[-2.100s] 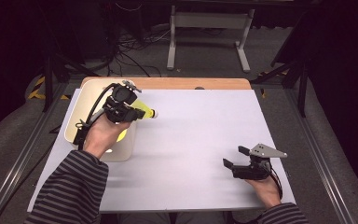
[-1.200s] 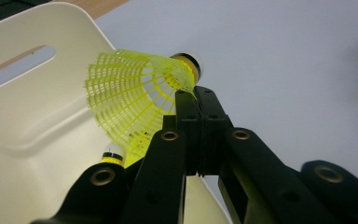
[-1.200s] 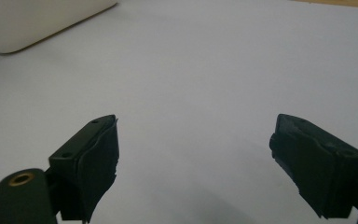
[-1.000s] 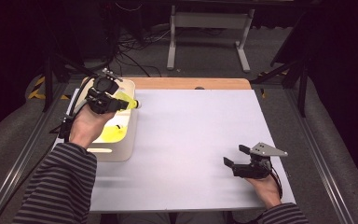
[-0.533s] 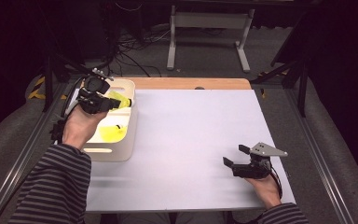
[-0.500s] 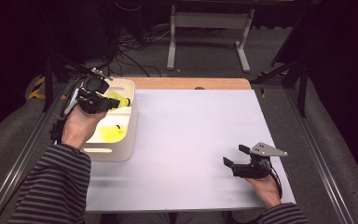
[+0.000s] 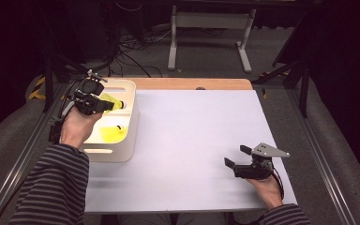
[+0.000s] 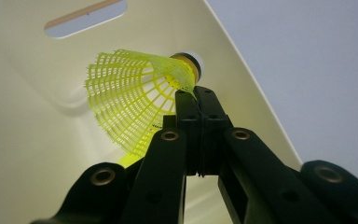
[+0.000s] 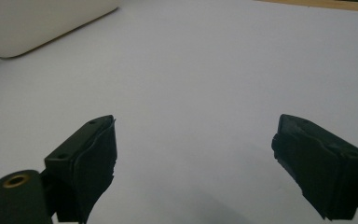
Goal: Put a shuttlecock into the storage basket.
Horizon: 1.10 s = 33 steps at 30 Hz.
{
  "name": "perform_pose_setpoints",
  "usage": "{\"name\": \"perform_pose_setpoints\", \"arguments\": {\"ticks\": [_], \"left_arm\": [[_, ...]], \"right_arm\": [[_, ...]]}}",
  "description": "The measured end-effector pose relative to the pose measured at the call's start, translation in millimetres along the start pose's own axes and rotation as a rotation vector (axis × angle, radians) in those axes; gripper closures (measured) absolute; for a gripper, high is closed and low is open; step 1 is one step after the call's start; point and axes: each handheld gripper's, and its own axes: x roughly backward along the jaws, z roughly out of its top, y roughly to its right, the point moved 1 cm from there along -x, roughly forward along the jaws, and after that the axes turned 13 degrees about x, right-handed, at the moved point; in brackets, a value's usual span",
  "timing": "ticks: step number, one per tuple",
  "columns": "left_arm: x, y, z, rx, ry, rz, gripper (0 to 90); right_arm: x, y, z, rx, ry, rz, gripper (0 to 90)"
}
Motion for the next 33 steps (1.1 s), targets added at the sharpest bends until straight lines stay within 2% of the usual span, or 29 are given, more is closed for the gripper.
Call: {"name": "perform_pose_setpoints", "arguments": {"ticks": [5, 7, 15, 18, 24, 28, 33], "left_arm": [[-10.7, -3.3, 1.6, 0.017, -0.023, 0.015, 89.6], [-14.5, -4.6, 3.1, 0.026, -0.028, 0.006, 89.4], [-28.4, -6.4, 7.0, 0.034, -0.055, 0.035, 87.9], [-32.8, -7.8, 8.5, 0.049, -0.072, 0.043, 83.5], [-35.9, -3.3, 9.1, 0.045, -0.072, 0.060, 69.8], [-32.5, -0.6, 8.6, 0.045, -0.056, 0.053, 60.3], [-25.5, 4.2, 6.0, 0.039, -0.039, 0.051, 54.0]], "right_arm": [[0.1, 0.1, 0.0, 0.000, 0.000, 0.001, 13.3], [0.1, 0.3, 0.0, 0.001, 0.001, 0.002, 13.3], [-0.2, -0.2, 0.0, 0.004, -0.004, 0.002, 13.2], [0.6, 0.9, -0.1, -0.003, 0.003, -0.003, 13.0], [0.7, 0.6, 0.0, 0.000, 0.005, 0.002, 13.0], [0.9, 0.7, 0.0, -0.002, 0.006, 0.000, 13.0], [0.9, 0.7, -0.1, -0.004, 0.004, 0.000, 13.0]]}}
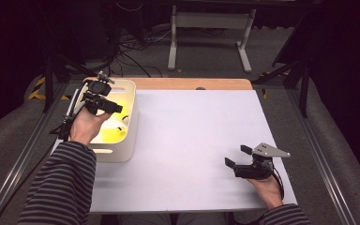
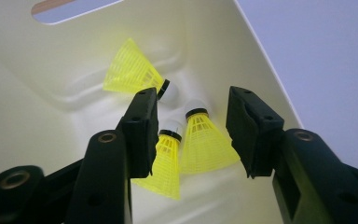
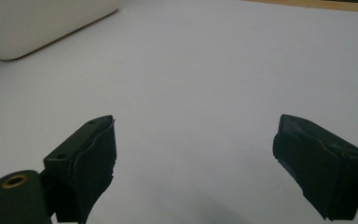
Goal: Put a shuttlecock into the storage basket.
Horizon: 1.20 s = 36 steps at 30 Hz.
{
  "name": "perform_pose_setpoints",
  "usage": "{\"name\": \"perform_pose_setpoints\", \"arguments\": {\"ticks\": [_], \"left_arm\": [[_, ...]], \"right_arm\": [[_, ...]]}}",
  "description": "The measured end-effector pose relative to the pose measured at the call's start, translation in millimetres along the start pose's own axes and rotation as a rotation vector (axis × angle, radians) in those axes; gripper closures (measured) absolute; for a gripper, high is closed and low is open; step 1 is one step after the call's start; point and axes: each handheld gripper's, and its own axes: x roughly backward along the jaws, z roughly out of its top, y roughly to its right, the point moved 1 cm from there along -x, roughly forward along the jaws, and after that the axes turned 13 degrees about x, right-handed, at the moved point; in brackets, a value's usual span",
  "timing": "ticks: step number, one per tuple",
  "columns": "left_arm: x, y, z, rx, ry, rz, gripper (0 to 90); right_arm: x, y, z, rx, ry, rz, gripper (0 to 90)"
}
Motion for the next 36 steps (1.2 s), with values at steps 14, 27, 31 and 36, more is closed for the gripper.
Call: {"name": "perform_pose_setpoints", "arguments": {"ticks": [14, 27, 31, 36], "left_arm": [[6.9, 14.9, -0.8, -0.030, 0.028, -0.010, 41.1], [11.7, 25.0, -1.6, -0.054, 0.036, -0.037, 37.5], [11.5, 29.7, -2.5, -0.077, 0.041, -0.040, 36.9], [11.8, 34.8, -1.9, -0.081, 0.042, -0.055, 37.3]], "right_arm": [[6.6, 2.3, -2.5, -0.019, 0.013, -0.017, 13.0], [8.1, 3.5, -4.1, -0.019, 0.013, -0.022, 13.0], [8.0, 3.0, -4.0, -0.015, 0.011, -0.021, 13.1], [8.1, 2.6, -3.7, -0.012, 0.009, -0.021, 13.2]]}}
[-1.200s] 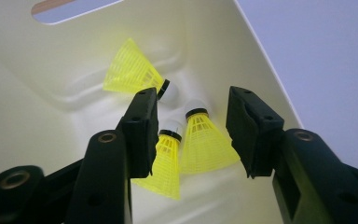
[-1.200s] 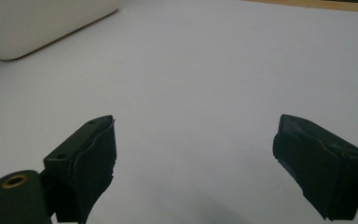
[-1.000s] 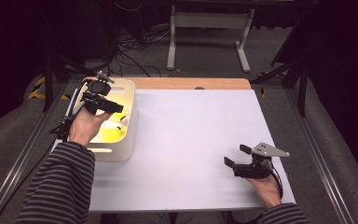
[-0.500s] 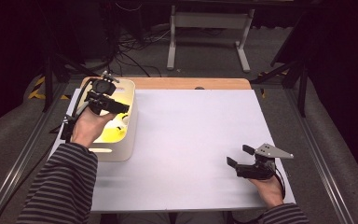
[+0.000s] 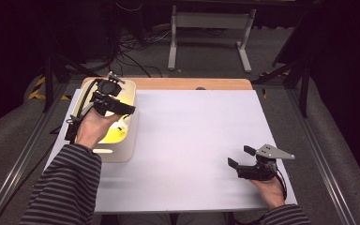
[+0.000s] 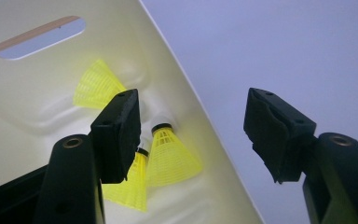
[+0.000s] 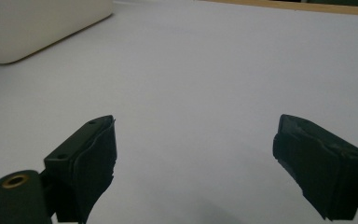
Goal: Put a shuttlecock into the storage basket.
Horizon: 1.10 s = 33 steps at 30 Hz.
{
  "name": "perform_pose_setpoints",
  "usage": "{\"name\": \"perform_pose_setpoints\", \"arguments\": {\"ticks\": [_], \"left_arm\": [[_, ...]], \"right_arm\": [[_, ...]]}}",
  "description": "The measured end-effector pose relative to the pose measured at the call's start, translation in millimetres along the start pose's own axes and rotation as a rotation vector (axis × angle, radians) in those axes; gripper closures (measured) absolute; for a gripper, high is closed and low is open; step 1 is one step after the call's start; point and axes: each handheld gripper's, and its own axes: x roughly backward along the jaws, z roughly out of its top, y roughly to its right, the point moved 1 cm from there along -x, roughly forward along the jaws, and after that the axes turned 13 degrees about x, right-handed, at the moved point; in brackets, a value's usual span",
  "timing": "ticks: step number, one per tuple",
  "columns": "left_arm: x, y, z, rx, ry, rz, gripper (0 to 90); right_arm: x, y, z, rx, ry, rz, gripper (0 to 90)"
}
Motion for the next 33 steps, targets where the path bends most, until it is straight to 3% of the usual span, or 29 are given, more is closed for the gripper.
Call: {"name": "perform_pose_setpoints", "arguments": {"ticks": [17, 27, 33], "left_arm": [[-9.2, 33.2, -2.7, -0.067, 0.001, -0.062, 36.9], [-17.6, 51.5, -6.9, -0.111, -0.013, -0.068, 32.4], [-22.1, 56.4, -8.4, -0.112, -0.020, -0.082, 31.7]], "right_arm": [[0.2, 0.1, 0.1, 0.000, 0.002, -0.002, 13.3], [0.3, 0.0, 0.1, 0.001, 0.002, 0.000, 13.4], [-0.4, -0.5, 0.2, 0.008, 0.002, 0.000, 13.5]]}}
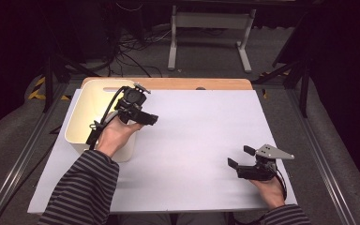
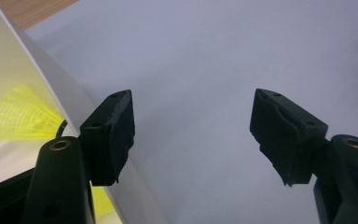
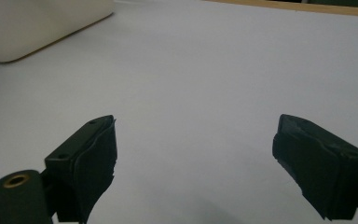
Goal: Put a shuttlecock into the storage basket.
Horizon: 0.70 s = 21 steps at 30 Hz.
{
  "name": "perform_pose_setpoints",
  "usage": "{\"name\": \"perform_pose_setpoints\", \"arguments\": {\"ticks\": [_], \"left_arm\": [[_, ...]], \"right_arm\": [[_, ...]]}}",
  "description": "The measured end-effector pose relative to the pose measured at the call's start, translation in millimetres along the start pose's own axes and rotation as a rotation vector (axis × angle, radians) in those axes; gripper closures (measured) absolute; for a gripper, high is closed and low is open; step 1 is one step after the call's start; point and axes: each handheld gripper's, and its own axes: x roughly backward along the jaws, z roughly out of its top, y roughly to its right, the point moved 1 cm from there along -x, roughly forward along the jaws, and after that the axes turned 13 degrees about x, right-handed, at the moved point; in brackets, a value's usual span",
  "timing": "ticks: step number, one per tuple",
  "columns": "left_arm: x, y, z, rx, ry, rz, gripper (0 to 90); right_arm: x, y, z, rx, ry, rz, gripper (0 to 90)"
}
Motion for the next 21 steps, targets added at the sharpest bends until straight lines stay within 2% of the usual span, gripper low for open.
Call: {"name": "perform_pose_setpoints", "arguments": {"ticks": [8, 18, 21], "left_arm": [[-10.9, 13.0, -5.7, -0.017, -0.005, -0.029, 30.9], [-20.9, 18.5, -12.5, -0.024, -0.011, -0.055, 31.8], [-23.1, 20.5, -15.0, -0.033, -0.015, -0.052, 31.7]], "right_arm": [[3.5, 1.1, -0.6, 0.002, 0.013, -0.008, 13.6], [5.2, 2.0, -2.7, 0.002, 0.006, -0.009, 13.7], [5.2, 1.4, -2.8, 0.003, 0.006, -0.007, 13.7]]}}
